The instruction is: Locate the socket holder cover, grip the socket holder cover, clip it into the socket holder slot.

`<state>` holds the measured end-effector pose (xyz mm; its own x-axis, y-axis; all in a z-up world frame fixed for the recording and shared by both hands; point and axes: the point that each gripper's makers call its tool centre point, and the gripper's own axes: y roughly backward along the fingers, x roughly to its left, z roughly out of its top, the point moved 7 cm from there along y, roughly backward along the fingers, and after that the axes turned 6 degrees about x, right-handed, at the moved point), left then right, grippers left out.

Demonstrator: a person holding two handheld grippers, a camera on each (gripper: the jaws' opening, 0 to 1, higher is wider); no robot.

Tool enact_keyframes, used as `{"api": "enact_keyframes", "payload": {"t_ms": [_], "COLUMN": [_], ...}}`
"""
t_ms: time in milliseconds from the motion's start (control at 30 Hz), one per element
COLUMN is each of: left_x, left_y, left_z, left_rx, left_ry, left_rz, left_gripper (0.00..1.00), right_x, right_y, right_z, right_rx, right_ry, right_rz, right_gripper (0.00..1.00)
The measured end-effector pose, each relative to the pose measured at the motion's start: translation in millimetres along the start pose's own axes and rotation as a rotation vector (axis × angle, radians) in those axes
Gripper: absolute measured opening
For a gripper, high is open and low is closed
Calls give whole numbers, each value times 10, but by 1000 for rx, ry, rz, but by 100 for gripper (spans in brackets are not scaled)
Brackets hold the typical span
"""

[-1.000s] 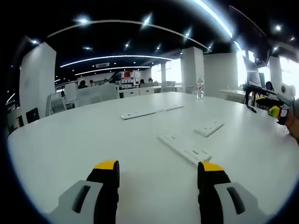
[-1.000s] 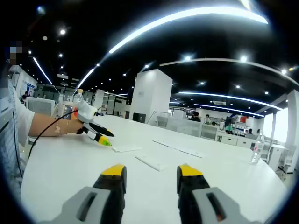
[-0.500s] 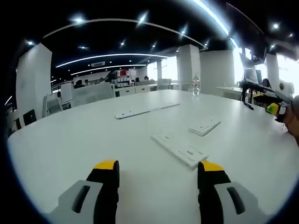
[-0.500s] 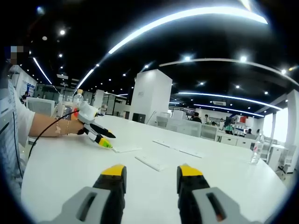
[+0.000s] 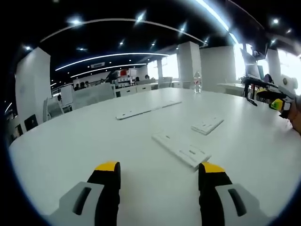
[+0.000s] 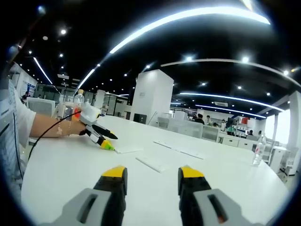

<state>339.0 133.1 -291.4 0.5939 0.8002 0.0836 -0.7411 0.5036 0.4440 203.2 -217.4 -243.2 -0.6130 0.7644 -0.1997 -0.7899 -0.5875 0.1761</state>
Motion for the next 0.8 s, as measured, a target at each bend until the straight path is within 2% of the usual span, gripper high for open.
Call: {"api": "enact_keyframes", "payload": {"t_ms": [500, 667, 800], "left_x": [74, 60, 19], "left_y": [-35, 11, 103], "left_z": [23, 7, 59], "left_rx": [2, -1, -26], "left_ry": [16, 19, 28], "left_rz": [3, -8, -21], "left_gripper": [69, 67, 67], "right_x": [33, 38, 38], "right_y": [0, -1, -4], "right_z": [5, -4, -14], "right_rx": [1, 7, 12], "right_ry": [-1, -1, -5], "right_rz": [-1, -1, 1], "right_gripper": [44, 44, 44]}}
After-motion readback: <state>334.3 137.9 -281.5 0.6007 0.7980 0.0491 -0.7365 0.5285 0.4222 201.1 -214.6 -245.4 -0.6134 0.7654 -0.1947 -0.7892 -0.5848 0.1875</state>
